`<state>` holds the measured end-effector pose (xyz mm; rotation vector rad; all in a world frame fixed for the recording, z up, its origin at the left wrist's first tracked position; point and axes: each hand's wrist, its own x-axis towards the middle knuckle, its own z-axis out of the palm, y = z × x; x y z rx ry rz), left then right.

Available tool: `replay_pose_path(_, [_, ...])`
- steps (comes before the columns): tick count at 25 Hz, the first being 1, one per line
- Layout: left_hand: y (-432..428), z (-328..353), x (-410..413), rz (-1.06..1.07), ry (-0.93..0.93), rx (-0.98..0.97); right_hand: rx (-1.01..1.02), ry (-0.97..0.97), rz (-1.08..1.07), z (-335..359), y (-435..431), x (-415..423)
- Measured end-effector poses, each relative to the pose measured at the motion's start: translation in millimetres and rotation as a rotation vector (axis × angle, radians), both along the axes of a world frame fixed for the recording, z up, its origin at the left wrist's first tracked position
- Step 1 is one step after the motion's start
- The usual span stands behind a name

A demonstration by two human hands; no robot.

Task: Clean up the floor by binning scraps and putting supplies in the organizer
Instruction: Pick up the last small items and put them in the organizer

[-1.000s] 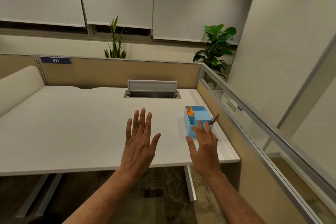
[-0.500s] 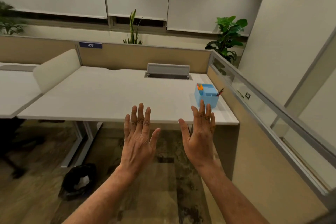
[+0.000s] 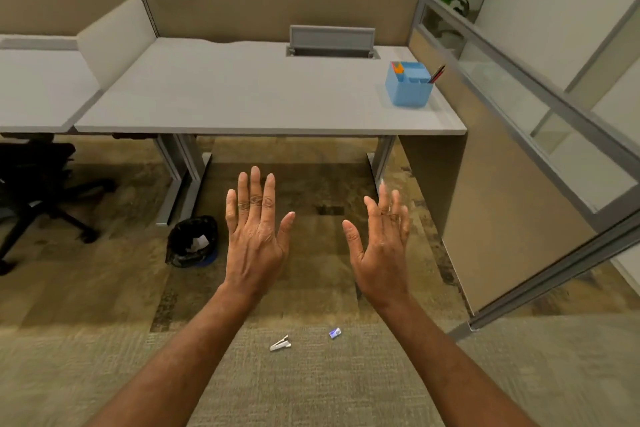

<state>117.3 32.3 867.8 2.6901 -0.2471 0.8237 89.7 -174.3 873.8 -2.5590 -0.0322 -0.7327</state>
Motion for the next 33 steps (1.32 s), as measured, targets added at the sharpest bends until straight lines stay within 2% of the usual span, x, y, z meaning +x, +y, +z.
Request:
replay_pose_path(9, [62.0,-135.3,-19.0,-0.035,0.166,0.002,-0.084,0.213,-0.105,-144.1,48.6,-19.6])
replay_pose_path(14, [57.0,-269.4,-24.0,-0.026,0.278,0.047,-0.093,0.328,-0.086,-273.3,26.2,-14.6])
replay_pose_path(26, [44.1,-640.0,-32.4,0.043,0.511,0.107,-0.170,0.578,0.006,-620.5,0.7,6.1])
replay_pose_path(33, [49.7,-796.9,-21.4,0.132,0.711,0.089,-0.147,0.751,-0.042,-782.3,-7.3,18.8])
